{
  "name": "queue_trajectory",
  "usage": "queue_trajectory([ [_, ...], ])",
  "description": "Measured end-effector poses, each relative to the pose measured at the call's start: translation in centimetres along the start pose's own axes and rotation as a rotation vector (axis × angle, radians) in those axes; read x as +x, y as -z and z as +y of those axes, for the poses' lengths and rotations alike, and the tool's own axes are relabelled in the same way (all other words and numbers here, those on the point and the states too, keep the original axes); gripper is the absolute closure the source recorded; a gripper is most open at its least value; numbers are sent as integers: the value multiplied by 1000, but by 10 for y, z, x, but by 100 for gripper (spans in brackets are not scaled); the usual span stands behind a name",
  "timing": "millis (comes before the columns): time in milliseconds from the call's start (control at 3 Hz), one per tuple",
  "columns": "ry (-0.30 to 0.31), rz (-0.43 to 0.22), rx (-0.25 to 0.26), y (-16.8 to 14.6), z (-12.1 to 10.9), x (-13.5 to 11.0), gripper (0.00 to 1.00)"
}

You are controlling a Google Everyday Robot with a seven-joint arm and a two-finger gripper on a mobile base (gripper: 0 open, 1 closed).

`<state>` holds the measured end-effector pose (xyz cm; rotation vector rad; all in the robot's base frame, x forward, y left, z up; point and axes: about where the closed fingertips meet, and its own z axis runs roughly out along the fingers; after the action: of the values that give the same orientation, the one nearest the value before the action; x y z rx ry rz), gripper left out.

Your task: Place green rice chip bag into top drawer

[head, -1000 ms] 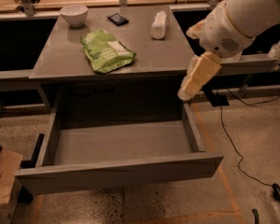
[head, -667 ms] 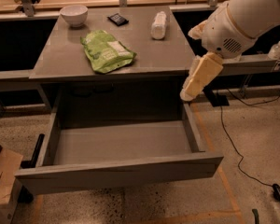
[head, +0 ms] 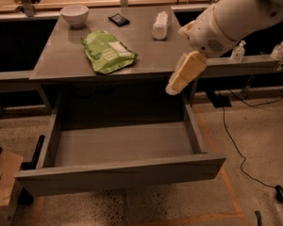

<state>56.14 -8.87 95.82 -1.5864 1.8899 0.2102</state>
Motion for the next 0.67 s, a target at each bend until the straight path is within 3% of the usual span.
queue_trajectory([
  [333, -46, -190, 32, -83, -58, -46, 0],
  [667, -73, -278, 48, -127, -91, -72, 0],
])
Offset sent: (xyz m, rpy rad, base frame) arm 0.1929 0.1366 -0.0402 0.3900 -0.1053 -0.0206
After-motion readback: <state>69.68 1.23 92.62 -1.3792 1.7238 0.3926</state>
